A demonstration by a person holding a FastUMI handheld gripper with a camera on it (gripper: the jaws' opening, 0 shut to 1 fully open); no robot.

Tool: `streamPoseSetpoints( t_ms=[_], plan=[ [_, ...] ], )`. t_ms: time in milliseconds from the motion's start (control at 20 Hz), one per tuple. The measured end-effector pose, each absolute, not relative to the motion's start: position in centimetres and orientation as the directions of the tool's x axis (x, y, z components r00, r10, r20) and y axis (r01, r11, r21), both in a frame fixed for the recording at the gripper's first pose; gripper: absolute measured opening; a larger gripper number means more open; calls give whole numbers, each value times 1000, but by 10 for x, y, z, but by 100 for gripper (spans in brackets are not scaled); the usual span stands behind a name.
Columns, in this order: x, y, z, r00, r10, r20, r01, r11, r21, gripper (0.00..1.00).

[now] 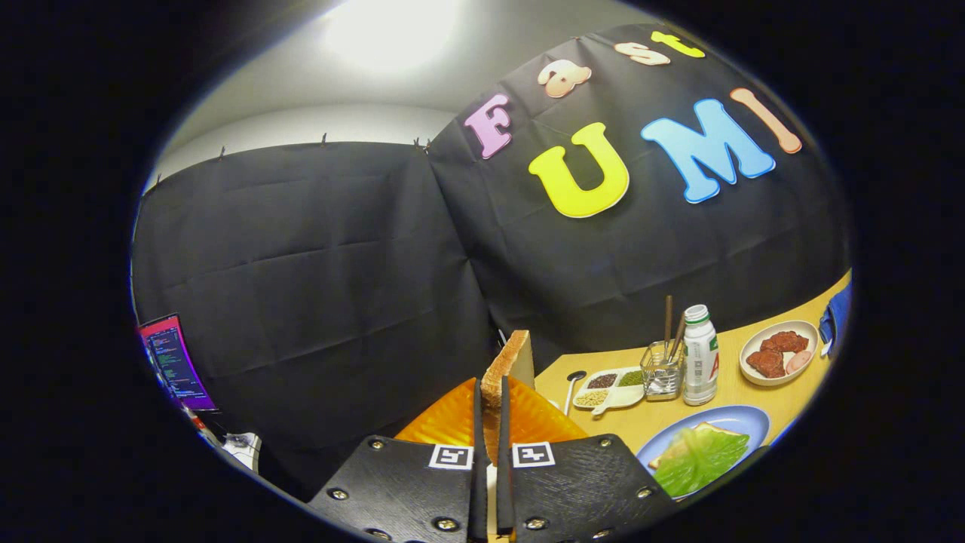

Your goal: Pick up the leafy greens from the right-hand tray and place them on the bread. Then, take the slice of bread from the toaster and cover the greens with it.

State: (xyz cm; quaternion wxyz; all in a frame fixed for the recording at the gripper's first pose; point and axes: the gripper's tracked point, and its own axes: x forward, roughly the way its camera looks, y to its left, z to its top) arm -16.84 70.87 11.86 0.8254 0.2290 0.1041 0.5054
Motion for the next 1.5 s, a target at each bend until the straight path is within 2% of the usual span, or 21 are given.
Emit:
streamPoseSetpoints(
  t_ms=[400,850,1000,1500],
  plan=[
    [-99,642,42,595,797,-99,-655,553,514,5],
    [-79,632,-39,577,777,-252,-592,610,526,5],
    [-68,616,-51,621,733,-278,-571,666,480,5],
    [-51,580,-122,666,626,-407,-490,777,394,5]
  ],
)
